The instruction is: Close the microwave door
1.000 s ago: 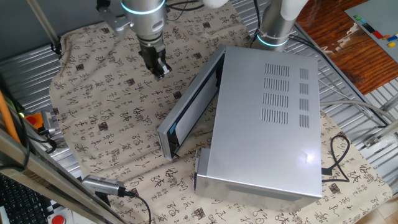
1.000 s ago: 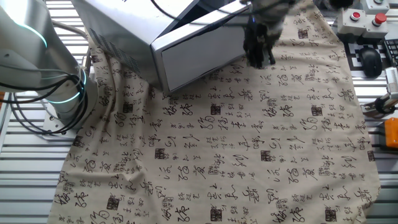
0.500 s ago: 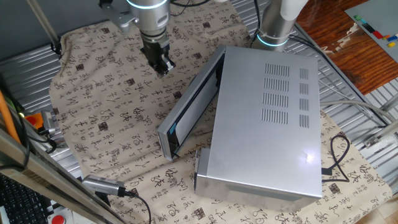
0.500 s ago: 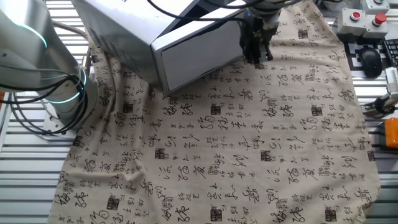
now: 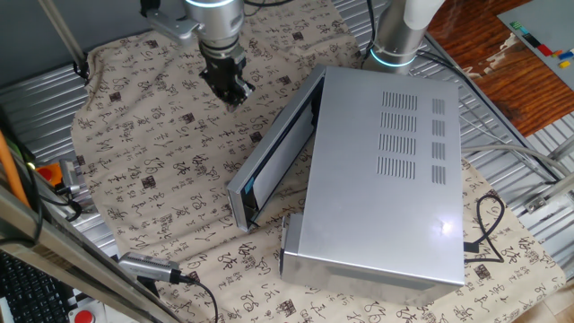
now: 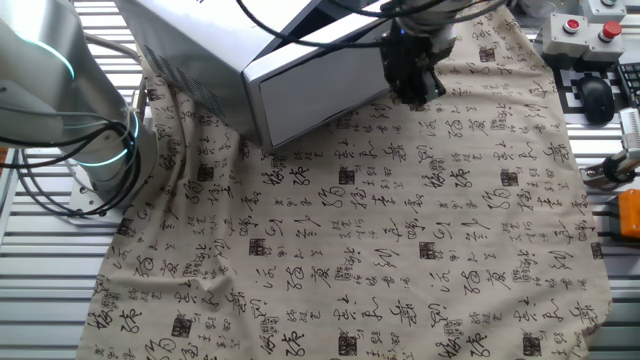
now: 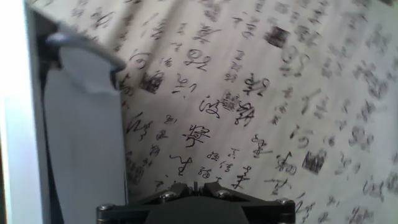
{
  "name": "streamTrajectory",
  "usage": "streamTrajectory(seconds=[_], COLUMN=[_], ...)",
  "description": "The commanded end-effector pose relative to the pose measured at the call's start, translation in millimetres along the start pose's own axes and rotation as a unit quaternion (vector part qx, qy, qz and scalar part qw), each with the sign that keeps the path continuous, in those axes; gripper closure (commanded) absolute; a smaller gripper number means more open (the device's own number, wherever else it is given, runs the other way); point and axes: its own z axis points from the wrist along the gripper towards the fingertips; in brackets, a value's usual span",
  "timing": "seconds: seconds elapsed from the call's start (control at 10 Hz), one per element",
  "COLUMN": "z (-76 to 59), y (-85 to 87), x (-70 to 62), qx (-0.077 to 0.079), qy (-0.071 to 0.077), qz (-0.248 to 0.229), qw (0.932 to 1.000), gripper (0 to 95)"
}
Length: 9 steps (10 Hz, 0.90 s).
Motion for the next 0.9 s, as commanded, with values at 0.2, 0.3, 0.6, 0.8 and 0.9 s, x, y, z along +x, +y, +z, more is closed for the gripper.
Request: streamTrajectory(seconds=[0.2, 0.3, 0.6, 0.8, 0.9], z=[-1.6, 2.0, 7.6, 7.6, 7.6], y=[3.1, 10.0, 20.0, 20.0, 20.0], x=[-44.1, -57.6, -72.0, -72.0, -72.0], qx=[-0.005, -0.004, 0.0, 0.006, 0.002], qy=[0.006, 0.006, 0.007, 0.006, 0.004], qz=[-0.008, -0.004, -0.008, -0.04, -0.044], qw=[0.9999, 1.0, 0.9999, 0.9992, 0.999], gripper=[95.0, 95.0, 95.0, 95.0, 95.0])
